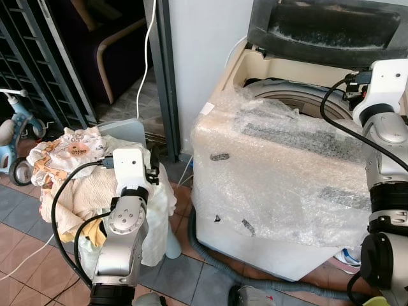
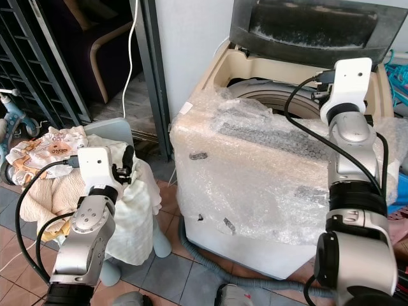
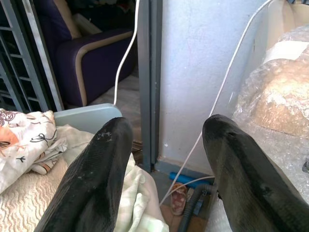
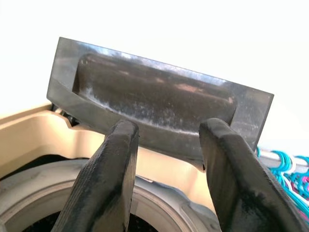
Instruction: Clothes washing
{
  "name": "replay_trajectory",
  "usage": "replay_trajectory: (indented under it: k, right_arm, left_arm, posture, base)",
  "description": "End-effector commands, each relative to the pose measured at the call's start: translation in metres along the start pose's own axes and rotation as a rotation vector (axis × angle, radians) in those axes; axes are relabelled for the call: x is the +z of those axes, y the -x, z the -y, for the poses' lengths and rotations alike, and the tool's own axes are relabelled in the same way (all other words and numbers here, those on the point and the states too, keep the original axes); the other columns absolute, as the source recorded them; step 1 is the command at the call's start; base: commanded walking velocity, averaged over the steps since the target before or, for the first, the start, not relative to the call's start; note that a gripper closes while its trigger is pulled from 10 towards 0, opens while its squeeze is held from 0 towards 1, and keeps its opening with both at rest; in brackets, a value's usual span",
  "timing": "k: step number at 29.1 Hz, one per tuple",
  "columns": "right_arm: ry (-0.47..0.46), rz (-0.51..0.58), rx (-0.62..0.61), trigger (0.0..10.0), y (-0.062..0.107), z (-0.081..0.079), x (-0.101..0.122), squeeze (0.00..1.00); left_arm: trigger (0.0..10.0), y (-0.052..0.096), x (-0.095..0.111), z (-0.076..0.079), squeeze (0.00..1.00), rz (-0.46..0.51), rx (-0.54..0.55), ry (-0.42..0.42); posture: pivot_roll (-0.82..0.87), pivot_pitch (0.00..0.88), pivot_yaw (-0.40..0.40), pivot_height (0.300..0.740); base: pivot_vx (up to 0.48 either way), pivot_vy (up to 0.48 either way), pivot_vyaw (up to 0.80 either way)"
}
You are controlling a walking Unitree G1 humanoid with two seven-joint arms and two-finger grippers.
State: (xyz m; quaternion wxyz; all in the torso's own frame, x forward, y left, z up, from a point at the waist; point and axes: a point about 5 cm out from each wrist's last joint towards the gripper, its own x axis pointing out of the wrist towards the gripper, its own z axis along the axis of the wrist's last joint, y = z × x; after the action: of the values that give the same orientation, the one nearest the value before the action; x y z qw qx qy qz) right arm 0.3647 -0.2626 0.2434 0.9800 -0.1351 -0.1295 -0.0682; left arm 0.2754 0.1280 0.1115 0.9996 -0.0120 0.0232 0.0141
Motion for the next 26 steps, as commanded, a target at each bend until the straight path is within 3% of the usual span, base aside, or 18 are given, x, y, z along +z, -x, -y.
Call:
replay_trajectory:
  k: [1, 3, 6, 11, 17, 18, 19, 22, 26]
  right_arm:
    - [0.0, 0.07, 0.016, 10.0, 0.001, -0.003, 0.009, 1.0]
    - [0.03, 0.175, 0.023, 10.0, 0.006, -0.007, 0.022, 1.0]
    - [0.056, 0.226, 0.042, 10.0, 0.013, -0.017, 0.029, 1.0]
    - [0.052, 0.247, 0.111, 10.0, 0.026, -0.037, 0.029, 1.0]
    - [-0.018, 0.223, 0.194, 10.0, 0.046, -0.072, 0.019, 1.0]
    - [-0.025, 0.218, 0.2, 10.0, 0.049, -0.077, 0.019, 0.8]
    - [-0.037, 0.21, 0.211, 10.0, 0.052, -0.084, 0.018, 0.0]
    - [-0.05, 0.203, 0.217, 10.0, 0.055, -0.089, 0.019, 0.0]
    - [-0.122, 0.187, 0.247, 10.0, 0.059, -0.103, 0.021, 0.0]
  left_arm:
    - [10.0, -0.002, 0.004, 0.002, 0.0, 0.014, -0.003, 0.002]
    - [10.0, -0.002, 0.003, 0.001, 0.0, 0.009, 0.007, 0.005]
    - [10.0, -0.002, 0.003, -0.001, 0.0, 0.003, 0.033, 0.01]
    - [10.0, -0.002, 0.001, -0.002, 0.0, -0.01, 0.042, 0.023]
    - [10.0, -0.002, 0.0, -0.002, 0.0, -0.011, 0.036, 0.02]
    - [10.0, -0.002, 0.0, -0.002, 0.0, -0.01, 0.034, 0.017]
    - [10.0, -0.002, 0.0, -0.001, 0.0, -0.009, 0.033, 0.016]
    - [10.0, -0.002, 0.0, -0.002, 0.0, -0.013, 0.037, 0.016]
    - [10.0, -0.001, -0.002, -0.002, 0.0, -0.027, 0.043, 0.024]
  posture:
    - [-0.01, 0.053, 0.02, 0.74]
    - [-0.01, 0.051, 0.018, 0.74]
    - [-0.02, 0.05, 0.017, 0.74]
    - [-0.02, 0.05, 0.016, 0.74]
    - [-0.02, 0.049, 0.018, 0.74]
    - [-0.02, 0.048, 0.017, 0.74]
    - [-0.02, 0.048, 0.018, 0.74]
    - [-0.02, 0.047, 0.016, 0.74]
    - [-0.02, 0.046, 0.015, 0.74]
  base:
    - [0.0, 0.0, 0.0]
    - [0.0, 0.0, 0.0]
    - [0.0, 0.0, 0.0]
    - [0.0, 0.112, 0.0]
    - [0.0, 0.054, 0.0]
    - [0.0, 0.0, 0.0]
    - [0.0, 0.0, 0.0]
    - [0.0, 0.0, 0.0]
    - [0.0, 0.48, 0.0]
